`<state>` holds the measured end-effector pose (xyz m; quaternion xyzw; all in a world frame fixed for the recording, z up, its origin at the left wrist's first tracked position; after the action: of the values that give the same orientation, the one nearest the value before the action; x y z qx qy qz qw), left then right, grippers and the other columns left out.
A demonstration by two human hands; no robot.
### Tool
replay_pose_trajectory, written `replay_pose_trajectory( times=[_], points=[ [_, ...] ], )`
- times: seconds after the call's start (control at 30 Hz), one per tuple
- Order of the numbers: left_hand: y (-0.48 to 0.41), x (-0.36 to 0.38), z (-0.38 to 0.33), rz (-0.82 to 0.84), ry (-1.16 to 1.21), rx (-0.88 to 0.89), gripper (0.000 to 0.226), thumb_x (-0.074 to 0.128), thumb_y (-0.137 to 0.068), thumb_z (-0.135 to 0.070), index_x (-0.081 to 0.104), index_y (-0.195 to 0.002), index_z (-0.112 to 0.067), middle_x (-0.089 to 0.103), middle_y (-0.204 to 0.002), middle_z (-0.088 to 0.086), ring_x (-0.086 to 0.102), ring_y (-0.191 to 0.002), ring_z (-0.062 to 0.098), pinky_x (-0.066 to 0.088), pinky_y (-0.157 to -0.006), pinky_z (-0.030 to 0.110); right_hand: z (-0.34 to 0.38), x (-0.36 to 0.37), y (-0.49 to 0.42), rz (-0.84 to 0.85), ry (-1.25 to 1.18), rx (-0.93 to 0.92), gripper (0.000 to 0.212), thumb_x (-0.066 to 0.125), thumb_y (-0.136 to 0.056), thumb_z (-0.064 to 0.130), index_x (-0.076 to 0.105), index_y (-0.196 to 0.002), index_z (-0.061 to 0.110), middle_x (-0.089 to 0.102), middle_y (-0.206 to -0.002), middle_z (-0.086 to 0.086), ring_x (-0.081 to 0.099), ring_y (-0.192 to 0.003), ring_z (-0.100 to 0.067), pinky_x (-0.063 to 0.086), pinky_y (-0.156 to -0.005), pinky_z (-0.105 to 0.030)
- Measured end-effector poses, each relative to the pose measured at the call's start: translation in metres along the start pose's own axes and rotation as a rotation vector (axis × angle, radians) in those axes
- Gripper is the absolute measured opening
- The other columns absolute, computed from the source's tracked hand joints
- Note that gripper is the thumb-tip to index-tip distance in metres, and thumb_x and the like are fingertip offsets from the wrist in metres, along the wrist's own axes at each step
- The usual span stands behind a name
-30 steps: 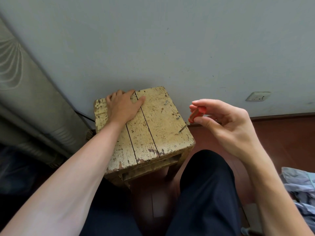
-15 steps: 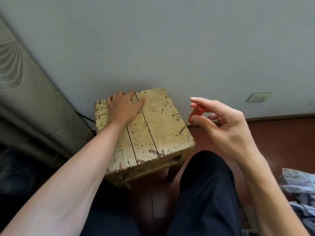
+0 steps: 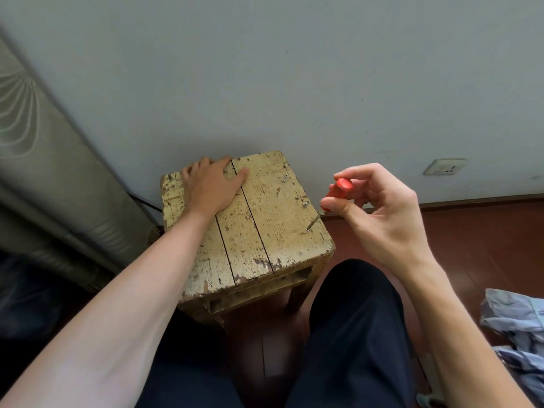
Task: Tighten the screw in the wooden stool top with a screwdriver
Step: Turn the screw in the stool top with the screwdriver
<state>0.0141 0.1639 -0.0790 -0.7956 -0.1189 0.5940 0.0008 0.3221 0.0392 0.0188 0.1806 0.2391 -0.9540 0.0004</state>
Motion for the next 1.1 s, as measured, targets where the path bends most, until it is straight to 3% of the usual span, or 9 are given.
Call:
replay_pose_trajectory(
  times=[0.07, 0.17, 0.3, 0.4, 0.53, 0.67, 0.87, 1.1],
  points=[
    [0.0, -0.001, 0.0, -0.001, 0.001, 0.002, 0.078, 0.032, -0.089, -0.085, 0.049, -0.148, -0.036, 0.055, -0.142, 0.006, 0.044, -0.134, 0.03, 0.025, -0.114, 0.046, 0.001, 0.001, 0.0, -0.025, 0.025, -0.011, 0.033, 0.089, -0.086, 0.038, 0.07, -0.112, 0.035, 0.079, -0.102, 0.013, 0.079, -0.095, -0.014, 0.059, -0.076, -0.045],
    [0.0, -0.002, 0.0, -0.004, 0.001, 0.009, 0.078, 0.032, -0.089, -0.085, 0.05, -0.148, -0.035, 0.055, -0.142, 0.006, 0.045, -0.133, 0.03, 0.025, -0.113, 0.046, 0.002, 0.003, 0.001, -0.039, 0.04, -0.055, 0.035, 0.086, -0.094, 0.023, 0.074, -0.126, 0.032, 0.078, -0.101, 0.011, 0.08, -0.093, -0.016, 0.058, -0.077, -0.045],
    [0.0, -0.002, -0.001, -0.001, -0.016, 0.027, 0.079, 0.031, -0.089, -0.085, 0.05, -0.148, -0.036, 0.055, -0.143, 0.006, 0.045, -0.133, 0.03, 0.025, -0.112, 0.045, -0.002, 0.003, 0.002, 0.076, 0.028, -0.074, 0.039, 0.072, -0.105, 0.017, 0.07, -0.14, 0.034, 0.077, -0.112, 0.007, 0.08, -0.101, -0.019, 0.062, -0.091, -0.039],
    [0.0, -0.002, -0.002, 0.018, -0.025, 0.036, 0.08, 0.029, -0.089, -0.086, 0.048, -0.149, -0.037, 0.054, -0.145, 0.005, 0.044, -0.136, 0.03, 0.024, -0.113, 0.046, -0.003, 0.004, 0.001, 0.186, -0.03, -0.059, 0.036, 0.068, -0.105, 0.014, 0.07, -0.135, 0.034, 0.076, -0.112, 0.001, 0.079, -0.101, -0.023, 0.059, -0.096, -0.029],
    [0.004, 0.0, -0.008, 0.029, -0.029, 0.058, 0.082, 0.027, -0.088, -0.087, 0.048, -0.149, -0.036, 0.053, -0.146, 0.005, 0.044, -0.136, 0.029, 0.024, -0.113, 0.045, 0.0, 0.0, -0.004, 0.159, -0.129, -0.017, 0.033, 0.075, -0.099, 0.011, 0.075, -0.12, 0.036, 0.08, -0.111, 0.0, 0.081, -0.094, -0.027, 0.063, -0.094, -0.034],
    [0.008, 0.003, -0.014, 0.039, -0.027, 0.068, 0.082, 0.026, -0.087, -0.088, 0.048, -0.148, -0.037, 0.055, -0.143, 0.003, 0.045, -0.135, 0.026, 0.025, -0.112, 0.044, 0.009, 0.0, -0.001, 0.102, -0.087, -0.015, 0.032, 0.083, -0.093, 0.013, 0.078, -0.115, 0.036, 0.081, -0.104, 0.003, 0.082, -0.089, -0.021, 0.066, -0.083, -0.031],
    [0.01, 0.006, -0.016, 0.055, -0.033, 0.078, 0.084, 0.024, -0.086, -0.09, 0.047, -0.149, -0.039, 0.055, -0.142, 0.003, 0.045, -0.135, 0.026, 0.024, -0.112, 0.044, 0.015, -0.008, 0.01, -0.036, 0.038, 0.018, 0.031, 0.09, -0.089, 0.018, 0.079, -0.116, 0.027, 0.081, -0.101, 0.011, 0.082, -0.091, -0.009, 0.065, -0.074, -0.023],
    [0.02, 0.005, -0.01, 0.049, -0.022, 0.053, 0.083, 0.024, -0.086, -0.089, 0.048, -0.148, -0.039, 0.055, -0.141, 0.004, 0.045, -0.135, 0.026, 0.024, -0.112, 0.045, 0.014, -0.002, 0.018, 0.036, 0.003, 0.074, 0.035, 0.081, -0.099, 0.022, 0.072, -0.129, 0.038, 0.079, -0.108, 0.012, 0.081, -0.096, -0.011, 0.063, -0.083, -0.021]
  ],
)
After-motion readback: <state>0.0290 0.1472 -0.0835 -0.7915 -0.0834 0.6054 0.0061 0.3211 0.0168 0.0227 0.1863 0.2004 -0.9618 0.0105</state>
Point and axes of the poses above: each hand's wrist, its own y-axis away from the middle knuckle, its own x-axis out of the palm, z = x × y, the point moved 9 cm from there along -y, towards the middle knuckle
